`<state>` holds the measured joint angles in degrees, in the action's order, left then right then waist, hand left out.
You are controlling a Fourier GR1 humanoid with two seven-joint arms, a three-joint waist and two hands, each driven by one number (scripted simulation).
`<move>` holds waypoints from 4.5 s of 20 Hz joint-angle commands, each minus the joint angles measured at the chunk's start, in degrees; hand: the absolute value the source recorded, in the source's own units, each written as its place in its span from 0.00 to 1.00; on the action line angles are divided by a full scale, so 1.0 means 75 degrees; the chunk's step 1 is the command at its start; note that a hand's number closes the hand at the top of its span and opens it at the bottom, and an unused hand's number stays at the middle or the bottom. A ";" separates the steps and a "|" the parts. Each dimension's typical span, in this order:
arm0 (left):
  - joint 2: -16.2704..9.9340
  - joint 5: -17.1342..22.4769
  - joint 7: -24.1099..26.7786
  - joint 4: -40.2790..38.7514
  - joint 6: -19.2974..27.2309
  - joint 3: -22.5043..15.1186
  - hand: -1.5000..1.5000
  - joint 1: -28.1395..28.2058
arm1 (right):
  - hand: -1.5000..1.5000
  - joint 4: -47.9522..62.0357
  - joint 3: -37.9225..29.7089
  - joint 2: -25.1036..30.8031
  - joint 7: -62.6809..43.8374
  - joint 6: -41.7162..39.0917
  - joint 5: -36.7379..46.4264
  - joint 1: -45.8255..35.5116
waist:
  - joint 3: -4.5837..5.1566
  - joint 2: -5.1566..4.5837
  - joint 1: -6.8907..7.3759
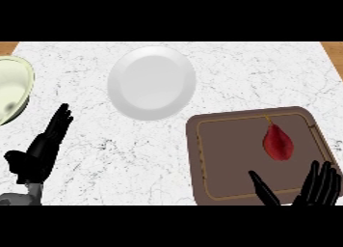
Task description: Pick the pear from the tray and place it in the plate
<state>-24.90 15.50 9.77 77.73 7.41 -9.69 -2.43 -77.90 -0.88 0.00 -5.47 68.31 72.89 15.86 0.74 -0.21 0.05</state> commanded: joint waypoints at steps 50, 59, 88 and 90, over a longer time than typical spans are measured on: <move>0.0844 -0.0974 0.0061 -0.0606 -0.0680 0.0756 0.50 -0.0186 | 1.00 -0.0565 -0.0529 0.2318 0.1088 -0.9549 -0.3329 -0.5817 | -0.0096 0.0027 -0.0009; 0.0970 -0.1110 -0.0286 -0.0455 -0.0775 0.0980 0.50 -0.0573 | 1.00 -0.0337 -0.0055 0.1351 0.0367 -0.9427 -0.3217 -0.7035 | -0.0097 0.0015 0.0053; 0.1486 -0.1659 -0.0251 -0.0444 -0.1008 0.0852 0.50 -0.0723 | 0.00 0.6203 0.1930 0.0001 -0.0527 -0.5688 -0.6237 -1.0892 | -0.0094 -0.0119 0.0696; 0.1217 -0.1514 -0.0265 -0.0409 -0.1286 0.1017 0.50 -0.0790 | 0.00 0.7020 0.1727 0.0000 -0.0224 -0.5382 -0.6084 -1.1187 | -0.0093 -0.0179 0.0752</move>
<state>-14.95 3.94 7.53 74.92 -0.92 -2.41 -7.28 -31.54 11.85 0.06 -7.03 23.51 30.65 -65.45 0.02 -1.09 4.58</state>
